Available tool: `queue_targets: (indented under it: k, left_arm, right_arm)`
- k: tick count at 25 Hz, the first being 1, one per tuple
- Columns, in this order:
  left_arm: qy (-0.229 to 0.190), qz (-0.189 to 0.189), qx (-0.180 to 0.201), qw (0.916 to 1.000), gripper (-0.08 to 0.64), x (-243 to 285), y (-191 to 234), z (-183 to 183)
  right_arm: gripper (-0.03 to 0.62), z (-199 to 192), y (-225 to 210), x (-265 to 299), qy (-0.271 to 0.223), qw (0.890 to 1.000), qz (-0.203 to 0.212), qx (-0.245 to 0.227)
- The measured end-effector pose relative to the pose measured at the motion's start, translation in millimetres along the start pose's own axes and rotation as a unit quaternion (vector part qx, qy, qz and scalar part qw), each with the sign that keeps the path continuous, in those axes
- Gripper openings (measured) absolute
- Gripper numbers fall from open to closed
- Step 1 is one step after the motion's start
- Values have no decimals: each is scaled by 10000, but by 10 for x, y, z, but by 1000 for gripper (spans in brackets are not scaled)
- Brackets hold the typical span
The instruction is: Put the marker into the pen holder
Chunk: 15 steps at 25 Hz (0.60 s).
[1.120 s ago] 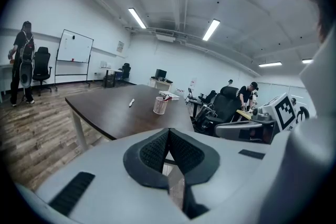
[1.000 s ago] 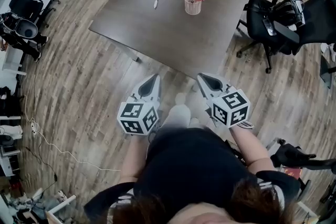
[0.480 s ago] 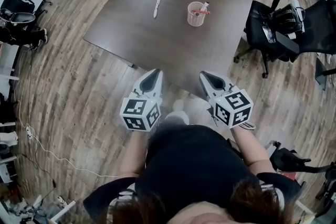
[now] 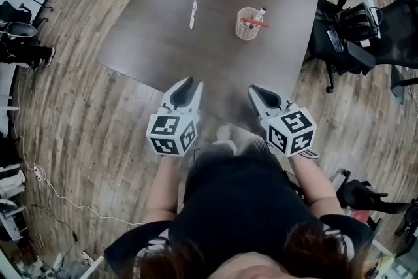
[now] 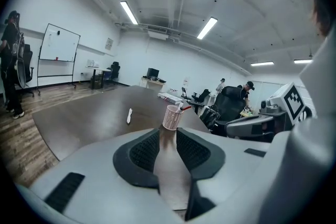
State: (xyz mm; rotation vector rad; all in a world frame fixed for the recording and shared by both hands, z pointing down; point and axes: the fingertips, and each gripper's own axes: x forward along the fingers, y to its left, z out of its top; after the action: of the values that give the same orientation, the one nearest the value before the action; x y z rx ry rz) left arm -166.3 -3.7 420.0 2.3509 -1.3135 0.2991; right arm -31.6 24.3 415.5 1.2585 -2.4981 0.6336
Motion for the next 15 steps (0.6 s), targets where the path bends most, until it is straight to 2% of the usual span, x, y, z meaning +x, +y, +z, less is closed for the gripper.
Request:
queue_targets:
  k: [7,15]
  left_arm:
    - [361,-155,54,9992,148,383,163,20]
    - [518,396,152,9978,168,857,485,91]
  right_arm:
    - [18,85,-268,121,91,9998,-169,27]
    - [18,166,-591,364,285,9995,91,36]
